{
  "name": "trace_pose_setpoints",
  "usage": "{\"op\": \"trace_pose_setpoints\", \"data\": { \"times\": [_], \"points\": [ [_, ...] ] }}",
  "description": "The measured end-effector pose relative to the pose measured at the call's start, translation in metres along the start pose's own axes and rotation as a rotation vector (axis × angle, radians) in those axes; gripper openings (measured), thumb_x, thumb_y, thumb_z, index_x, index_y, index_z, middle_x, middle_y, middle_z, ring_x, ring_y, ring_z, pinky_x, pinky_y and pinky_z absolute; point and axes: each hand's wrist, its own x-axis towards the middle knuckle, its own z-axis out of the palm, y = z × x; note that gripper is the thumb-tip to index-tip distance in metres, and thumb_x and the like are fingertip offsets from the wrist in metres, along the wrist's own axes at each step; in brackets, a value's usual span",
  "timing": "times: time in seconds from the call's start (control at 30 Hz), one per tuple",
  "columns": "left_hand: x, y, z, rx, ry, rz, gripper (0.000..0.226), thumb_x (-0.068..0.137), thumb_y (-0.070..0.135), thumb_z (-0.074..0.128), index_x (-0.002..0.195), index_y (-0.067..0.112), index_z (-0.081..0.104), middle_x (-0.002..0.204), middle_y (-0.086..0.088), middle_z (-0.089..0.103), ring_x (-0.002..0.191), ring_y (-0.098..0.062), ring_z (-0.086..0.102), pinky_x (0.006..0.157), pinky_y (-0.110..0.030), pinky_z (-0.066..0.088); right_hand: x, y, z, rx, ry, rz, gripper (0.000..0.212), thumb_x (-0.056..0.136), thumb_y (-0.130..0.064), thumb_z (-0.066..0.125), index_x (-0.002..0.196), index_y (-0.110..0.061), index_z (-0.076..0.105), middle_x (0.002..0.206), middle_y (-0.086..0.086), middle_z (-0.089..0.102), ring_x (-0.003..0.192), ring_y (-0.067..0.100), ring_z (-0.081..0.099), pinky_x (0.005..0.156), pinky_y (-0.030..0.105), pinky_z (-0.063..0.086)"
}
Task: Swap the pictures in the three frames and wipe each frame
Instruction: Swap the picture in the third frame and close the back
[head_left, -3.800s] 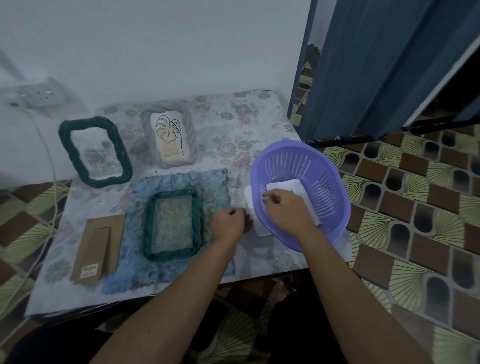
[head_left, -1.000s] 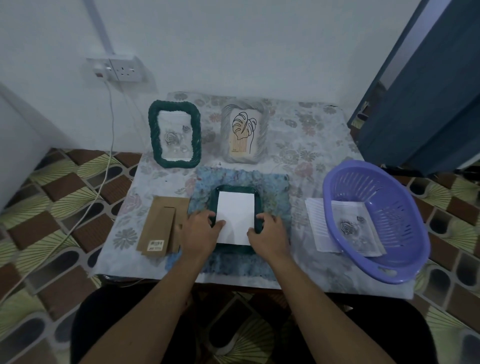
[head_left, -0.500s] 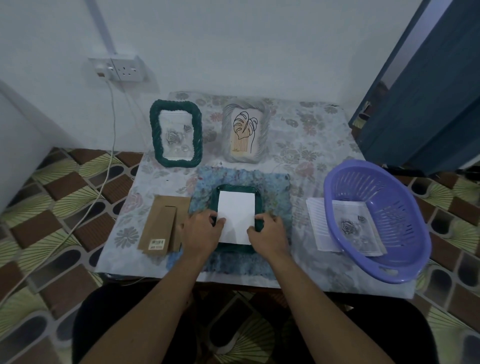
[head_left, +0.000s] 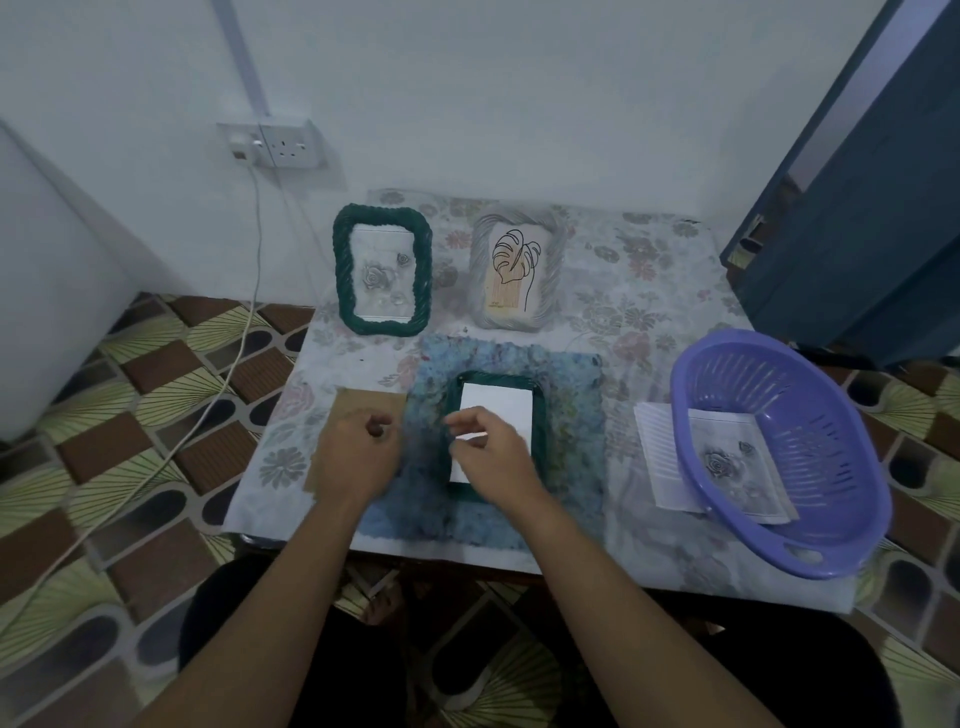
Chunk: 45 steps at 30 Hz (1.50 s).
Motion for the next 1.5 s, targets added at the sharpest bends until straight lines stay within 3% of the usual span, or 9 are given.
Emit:
{"op": "trace_pose_setpoints", "data": {
  "times": [0.2,0.33,0.5,0.6,0.77,0.9,1.07,1.2,1.5],
  "points": [
    [-0.006,-0.038,-0.026,0.228,0.012,-0.236,0.048,0.092,0.044,0.058,0.128,0.014,0.053,0.136,-0.019,0.045,0.126,-0.040,0.039,0.101,-0.053,0.036,-0.002,-0.007,0.057,0.024,-0.294,0.145,0.050,0.095,-0.018,0.057,0.144,-0.019,0.044,0.141,-0.002,0.050,0.129,0.016,0.048,0.099,0.030,0.043],
    [-0.012,-0.049,-0.029,0.234,0.002,-0.211,0.049,0.092,0.044,0.060,0.128,0.011,0.053,0.133,-0.020,0.047,0.124,-0.039,0.040,0.100,-0.052,0.038,-0.001,-0.007,0.078,0.064,-0.335,0.261,0.067,0.096,-0.021,0.055,0.155,-0.020,0.023,0.160,0.003,0.028,0.143,0.021,0.033,0.108,0.034,0.036],
    [-0.008,-0.058,-0.030,0.112,0.006,-0.238,0.046,0.088,0.040,0.067,0.123,0.011,0.058,0.127,-0.018,0.053,0.121,-0.038,0.046,0.100,-0.048,0.039,0.001,-0.009,0.082,0.061,-0.325,0.287,0.071,0.095,-0.021,0.055,0.156,-0.020,0.018,0.161,0.005,0.025,0.144,0.023,0.030,0.109,0.035,0.035],
    [-0.009,-0.056,-0.030,-0.041,0.087,-0.196,0.030,0.091,0.024,0.063,0.114,0.005,0.058,0.115,-0.017,0.062,0.112,-0.036,0.055,0.090,-0.039,0.043,0.001,-0.009,0.080,0.089,-0.317,0.294,0.067,0.096,-0.021,0.055,0.155,-0.020,0.022,0.159,0.005,0.029,0.142,0.020,0.033,0.107,0.033,0.037],
    [-0.018,-0.039,-0.039,-0.275,0.210,-0.099,0.013,0.096,0.016,0.058,0.108,0.013,0.058,0.103,0.000,0.064,0.095,-0.017,0.059,0.078,-0.030,0.042,0.001,-0.009,0.074,0.265,-0.272,0.328,0.046,0.098,-0.013,0.053,0.142,-0.016,0.040,0.131,-0.001,0.052,0.104,0.006,0.053,0.071,0.013,0.042],
    [-0.018,-0.031,-0.040,-0.380,0.275,-0.061,0.011,0.096,0.020,0.059,0.107,0.022,0.059,0.102,0.003,0.066,0.092,-0.016,0.063,0.079,-0.036,0.051,0.002,-0.010,0.070,0.331,-0.182,0.295,0.042,0.101,-0.018,0.052,0.141,-0.018,0.039,0.133,-0.004,0.050,0.116,0.012,0.052,0.087,0.024,0.042],
    [-0.015,-0.016,-0.032,-0.647,0.145,-0.096,0.015,0.096,0.016,0.060,0.109,0.023,0.065,0.100,0.000,0.071,0.093,-0.017,0.069,0.080,-0.037,0.057,0.009,-0.006,0.039,0.329,0.042,0.211,0.032,0.096,-0.024,0.063,0.124,-0.025,0.048,0.117,0.000,0.063,0.105,0.019,0.061,0.085,0.032,0.049],
    [-0.020,0.007,-0.015,-0.836,-0.024,-0.121,0.013,0.095,0.009,0.062,0.101,0.018,0.068,0.096,-0.008,0.075,0.089,-0.024,0.071,0.077,-0.040,0.058,0.013,0.001,0.001,0.326,0.154,0.145,0.019,0.094,-0.017,0.066,0.112,-0.013,0.065,0.109,0.010,0.071,0.099,0.026,0.067,0.076,0.032,0.053],
    [-0.017,0.036,0.026,-0.412,0.035,-0.006,0.014,0.085,0.028,0.075,0.088,0.014,0.077,0.084,0.002,0.073,0.081,-0.012,0.067,0.073,-0.026,0.054,0.020,0.028,-0.058,0.079,0.292,0.128,0.024,0.084,-0.018,0.078,0.107,-0.012,0.075,0.095,0.005,0.075,0.080,0.014,0.070,0.072,0.025,0.057]
  ]
}}
